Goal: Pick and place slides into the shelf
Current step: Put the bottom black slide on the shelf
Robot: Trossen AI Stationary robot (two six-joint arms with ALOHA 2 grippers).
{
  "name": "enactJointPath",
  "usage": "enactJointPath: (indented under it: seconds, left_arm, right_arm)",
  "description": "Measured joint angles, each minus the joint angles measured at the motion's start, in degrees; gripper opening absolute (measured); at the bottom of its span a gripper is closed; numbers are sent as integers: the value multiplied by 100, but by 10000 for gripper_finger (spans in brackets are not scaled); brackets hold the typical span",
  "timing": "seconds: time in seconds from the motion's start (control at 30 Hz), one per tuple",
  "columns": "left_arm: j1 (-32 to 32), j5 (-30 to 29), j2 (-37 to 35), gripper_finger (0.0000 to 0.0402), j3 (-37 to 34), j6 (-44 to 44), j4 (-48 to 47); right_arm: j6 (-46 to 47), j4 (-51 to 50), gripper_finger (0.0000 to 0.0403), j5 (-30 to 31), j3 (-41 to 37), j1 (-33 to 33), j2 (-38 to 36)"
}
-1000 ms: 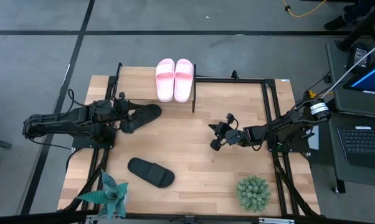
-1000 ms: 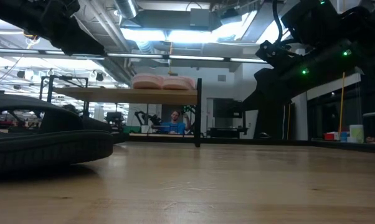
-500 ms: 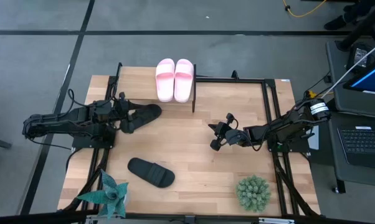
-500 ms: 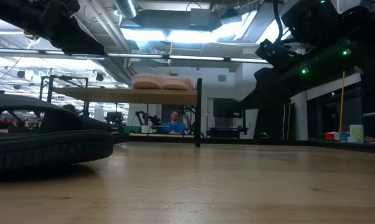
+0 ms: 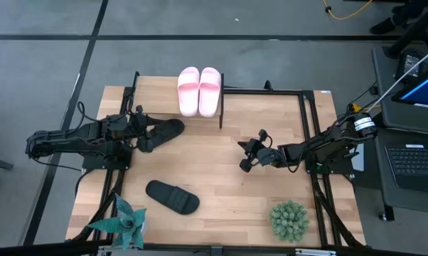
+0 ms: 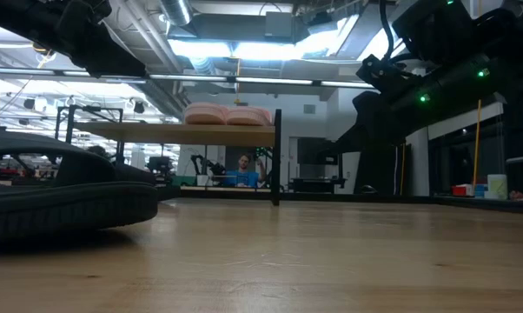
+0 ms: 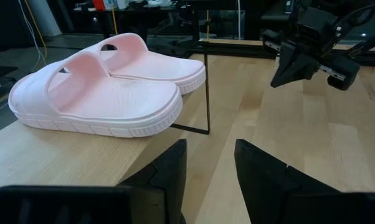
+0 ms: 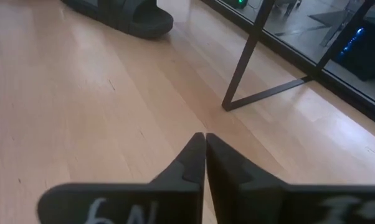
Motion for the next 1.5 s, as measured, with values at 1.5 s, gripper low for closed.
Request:
enactJointPath:
  seconds: [1.5]
  left_arm:
    - [2, 1656, -2, 127, 0, 479, 34]
  right_arm:
    - [291, -4, 29, -2, 0, 0, 0]
